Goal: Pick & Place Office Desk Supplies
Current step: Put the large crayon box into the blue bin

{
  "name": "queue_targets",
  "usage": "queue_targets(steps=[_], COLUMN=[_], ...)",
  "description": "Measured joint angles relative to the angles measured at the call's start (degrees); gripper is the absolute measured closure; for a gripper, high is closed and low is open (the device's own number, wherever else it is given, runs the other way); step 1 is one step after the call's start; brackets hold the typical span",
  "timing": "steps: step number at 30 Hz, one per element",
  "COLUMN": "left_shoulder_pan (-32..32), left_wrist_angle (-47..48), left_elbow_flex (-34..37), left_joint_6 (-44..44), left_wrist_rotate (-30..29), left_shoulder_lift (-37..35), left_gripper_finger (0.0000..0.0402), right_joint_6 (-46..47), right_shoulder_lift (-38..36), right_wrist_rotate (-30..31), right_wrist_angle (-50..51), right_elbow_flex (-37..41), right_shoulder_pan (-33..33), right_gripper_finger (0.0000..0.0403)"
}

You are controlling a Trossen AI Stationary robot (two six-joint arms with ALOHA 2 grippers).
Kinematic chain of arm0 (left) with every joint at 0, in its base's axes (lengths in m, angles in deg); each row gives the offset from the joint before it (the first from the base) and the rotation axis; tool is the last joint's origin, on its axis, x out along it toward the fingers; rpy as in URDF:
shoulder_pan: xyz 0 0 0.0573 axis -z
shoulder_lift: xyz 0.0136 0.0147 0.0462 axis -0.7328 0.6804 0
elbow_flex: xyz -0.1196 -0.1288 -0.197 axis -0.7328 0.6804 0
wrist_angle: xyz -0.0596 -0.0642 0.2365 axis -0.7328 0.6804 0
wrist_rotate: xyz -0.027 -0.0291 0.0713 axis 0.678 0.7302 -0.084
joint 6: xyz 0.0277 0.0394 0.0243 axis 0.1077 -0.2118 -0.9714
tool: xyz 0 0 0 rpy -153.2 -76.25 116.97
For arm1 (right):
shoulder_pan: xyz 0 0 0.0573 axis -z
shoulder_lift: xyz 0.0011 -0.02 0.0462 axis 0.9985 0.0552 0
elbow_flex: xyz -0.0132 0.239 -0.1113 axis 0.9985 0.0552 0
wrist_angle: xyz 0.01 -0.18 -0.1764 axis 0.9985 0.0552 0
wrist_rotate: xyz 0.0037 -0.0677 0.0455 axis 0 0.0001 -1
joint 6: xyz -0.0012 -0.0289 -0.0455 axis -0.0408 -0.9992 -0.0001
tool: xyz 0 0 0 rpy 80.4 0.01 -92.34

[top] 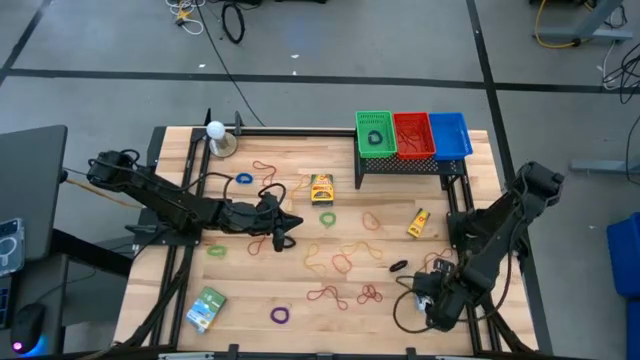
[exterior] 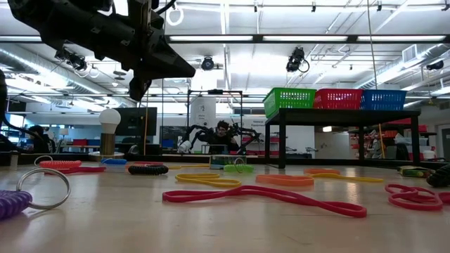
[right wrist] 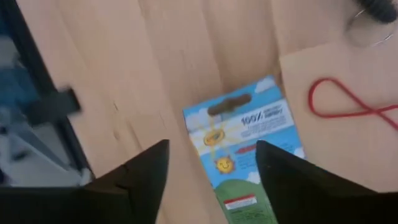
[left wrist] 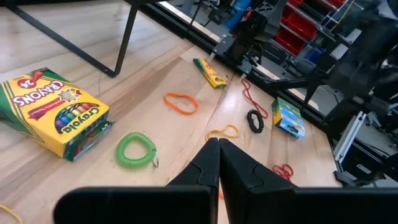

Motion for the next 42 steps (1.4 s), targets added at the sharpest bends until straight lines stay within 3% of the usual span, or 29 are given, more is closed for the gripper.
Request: queue_targets(steps=[8,17,25,42], left_shoulder_pan=[0.0,0.0,0.0,0.0], left_wrist_angle=[0.0,0.0,0.0,0.0], left_elbow_flex=[0.0,0.0,0.0,0.0], left_joint_6=[-0.1,-0.1,-0.2,-0.2], left_wrist_rotate=[0.4,0.4,1.1,1.1], left_shoulder_lift=[0.0,0.0,0.0,0.0], left_gripper_finger=[0.0394,0.0394,0.0394,0.0394], right_joint_6=[-3.2,-3.4,-11.1,-10.1], right_shoulder_lift=[5.8,7.0,7.0,7.1], right_wrist_rotate=[-0.7,1.9,1.5,1.8], right_wrist_angle=[2.2,3.6,1.6,-0.3], right_elbow_flex=[0.0,0.0,0.5,4.8], right_shoulder_pan=[-3.1,-3.0,-3.0,-2.9], right_gripper_finger=[0.0076,0.0007,0.0003,0.0015])
